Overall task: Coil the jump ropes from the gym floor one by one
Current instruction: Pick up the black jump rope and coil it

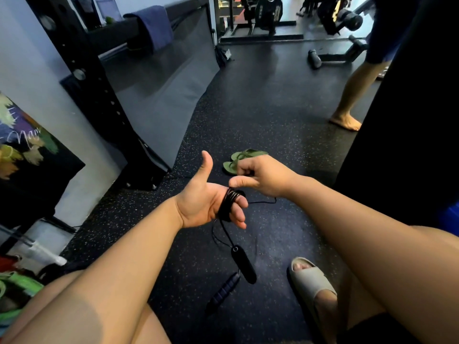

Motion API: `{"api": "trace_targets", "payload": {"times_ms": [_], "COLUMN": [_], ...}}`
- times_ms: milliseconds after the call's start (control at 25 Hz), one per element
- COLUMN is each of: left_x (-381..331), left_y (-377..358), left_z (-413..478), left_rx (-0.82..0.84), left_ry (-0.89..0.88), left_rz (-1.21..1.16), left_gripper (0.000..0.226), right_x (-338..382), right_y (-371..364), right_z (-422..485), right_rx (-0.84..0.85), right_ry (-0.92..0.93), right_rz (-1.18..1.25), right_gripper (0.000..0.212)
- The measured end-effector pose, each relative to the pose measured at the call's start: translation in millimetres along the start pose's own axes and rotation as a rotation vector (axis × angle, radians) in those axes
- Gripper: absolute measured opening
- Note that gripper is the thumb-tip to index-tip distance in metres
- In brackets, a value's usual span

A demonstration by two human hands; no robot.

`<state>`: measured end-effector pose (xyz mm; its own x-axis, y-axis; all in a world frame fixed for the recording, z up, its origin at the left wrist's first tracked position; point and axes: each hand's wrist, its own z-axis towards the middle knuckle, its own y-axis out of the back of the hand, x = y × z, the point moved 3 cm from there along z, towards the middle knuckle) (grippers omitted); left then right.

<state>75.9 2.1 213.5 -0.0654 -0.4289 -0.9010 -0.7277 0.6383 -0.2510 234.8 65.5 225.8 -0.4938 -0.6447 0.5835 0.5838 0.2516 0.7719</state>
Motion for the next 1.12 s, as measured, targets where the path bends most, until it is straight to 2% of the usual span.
{"api": "trace_targets", "payload": {"times_ms": [200, 400, 560, 680, 800, 920, 1000, 1120], "left_x": [-10, -16, -25, -26, -20, -9, -5, -5], "left_y": [5, 18, 30, 39, 46, 45, 35, 18], "left_z": [-7, -10, -15, -17, -11, 0, 3, 1], "left_rx": [-0.113, -0.269, -0.423, -0.519, -0.659, -0.751, -0.689, -0.474], "left_ry": [-0.186, -0.429, -0.621, -0.669, -0.607, -0.395, -0.255, -0.066], "left_rz": [-0.290, -0.477, -0.590, -0.637, -0.553, -0.271, -0.141, -0.015], "left_gripper": [0.126, 0.122, 0.115, 0.116, 0.120, 0.120, 0.122, 0.123], "right_x": [-24, -19, -3, 13, 32, 46, 50, 43], "right_y": [-24, -47, -52, -52, -52, -45, -32, -12], "right_z": [-10, -11, -17, -17, -12, -6, -2, 1], "right_rx": [0.021, 0.128, 0.296, 0.399, 0.441, 0.355, 0.249, 0.140], "right_ry": [-0.246, -0.304, -0.311, -0.269, -0.184, -0.065, 0.030, 0.091], "right_rz": [0.119, 0.182, 0.098, -0.009, -0.102, -0.187, -0.184, -0.207], "right_gripper": [0.059, 0.041, 0.033, 0.035, 0.036, 0.035, 0.026, 0.023]}}
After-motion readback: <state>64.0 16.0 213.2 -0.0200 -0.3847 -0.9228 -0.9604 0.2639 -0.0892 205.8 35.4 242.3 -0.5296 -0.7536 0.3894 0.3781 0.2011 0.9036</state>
